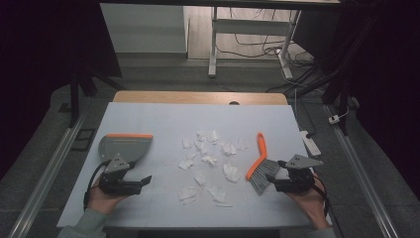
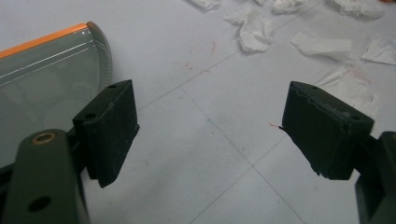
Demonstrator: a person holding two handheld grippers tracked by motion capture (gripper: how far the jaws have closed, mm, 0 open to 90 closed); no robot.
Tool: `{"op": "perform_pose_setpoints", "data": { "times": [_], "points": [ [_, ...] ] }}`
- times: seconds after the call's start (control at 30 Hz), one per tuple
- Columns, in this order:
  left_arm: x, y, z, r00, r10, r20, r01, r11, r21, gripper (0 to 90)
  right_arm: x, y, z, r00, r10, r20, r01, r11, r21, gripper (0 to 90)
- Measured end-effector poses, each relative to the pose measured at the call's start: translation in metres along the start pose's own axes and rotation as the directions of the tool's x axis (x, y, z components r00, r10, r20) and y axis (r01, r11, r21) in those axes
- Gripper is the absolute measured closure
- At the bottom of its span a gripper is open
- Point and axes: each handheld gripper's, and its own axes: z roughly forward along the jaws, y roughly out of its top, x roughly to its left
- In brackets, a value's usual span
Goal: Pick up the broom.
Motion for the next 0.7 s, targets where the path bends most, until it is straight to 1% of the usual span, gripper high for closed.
{"op": "perform_pose_setpoints", "data": {
  "times": [0.17,0.2,0.23,0.27,0.3,0.33,0.37,0.43,0.5,0.53,0.6,0.7],
  "points": [
    [0.0,0.0,0.0,1.0,0.0,0.0,0.0,1.0,-0.003,19.4,0.0,0.001,0.001,1.0,-0.005,0.001,0.005,1.0,0.002,28.8],
    [-0.001,0.0,0.001,1.0,0.003,0.001,-0.003,1.0,-0.002,19.4,0.001,0.002,0.0,0.9999,-0.012,0.009,0.013,1.0,-0.007,30.5],
    [-0.001,0.001,0.001,1.0,0.004,0.001,-0.004,1.0,-0.001,19.4,0.002,0.004,-0.001,0.9999,-0.007,0.013,0.007,1.0,-0.013,30.9],
    [-0.001,0.001,0.001,1.0,0.004,0.001,-0.004,1.0,-0.001,19.4,0.003,0.007,-0.001,0.9998,-0.011,0.014,0.012,1.0,-0.016,30.8],
    [-0.001,0.001,0.001,1.0,0.005,0.002,-0.005,1.0,-0.001,19.3,0.004,0.01,-0.001,0.9999,-0.004,0.01,0.004,1.0,-0.013,30.7],
    [-0.001,0.001,0.001,1.0,0.005,0.002,-0.005,1.0,-0.001,19.4,0.004,0.01,-0.001,0.9999,-0.004,0.01,0.004,1.0,-0.013,30.7],
    [-0.001,0.001,0.001,1.0,0.005,0.002,-0.005,1.0,-0.001,19.4,0.005,0.017,-0.002,0.9999,-0.002,0.013,0.002,1.0,-0.005,30.7],
    [-0.001,0.0,0.001,1.0,0.004,0.0,-0.004,1.0,-0.001,19.4,0.006,0.024,-0.003,0.9997,0.004,0.026,-0.004,1.0,0.001,30.7],
    [-0.001,0.0,0.001,1.0,0.003,-0.001,-0.003,1.0,-0.004,19.4,0.007,0.031,-0.005,0.9989,0.025,0.039,-0.025,1.0,0.0,30.7],
    [-0.001,0.0,0.0,1.0,0.002,-0.001,-0.002,1.0,-0.004,19.5,0.007,0.034,-0.006,0.9987,0.038,0.034,-0.038,0.999,-0.001,30.7],
    [-0.001,0.0,0.0,1.0,0.003,-0.001,-0.003,1.0,-0.003,19.5,0.007,0.04,-0.008,0.998,0.043,0.045,-0.043,0.999,0.0,31.4],
    [-0.002,0.0,0.0,1.0,0.002,-0.002,-0.002,1.0,-0.004,19.5,0.008,0.047,-0.009,0.9982,0.048,0.037,-0.048,0.999,-0.003,31.5]
  ]
}}
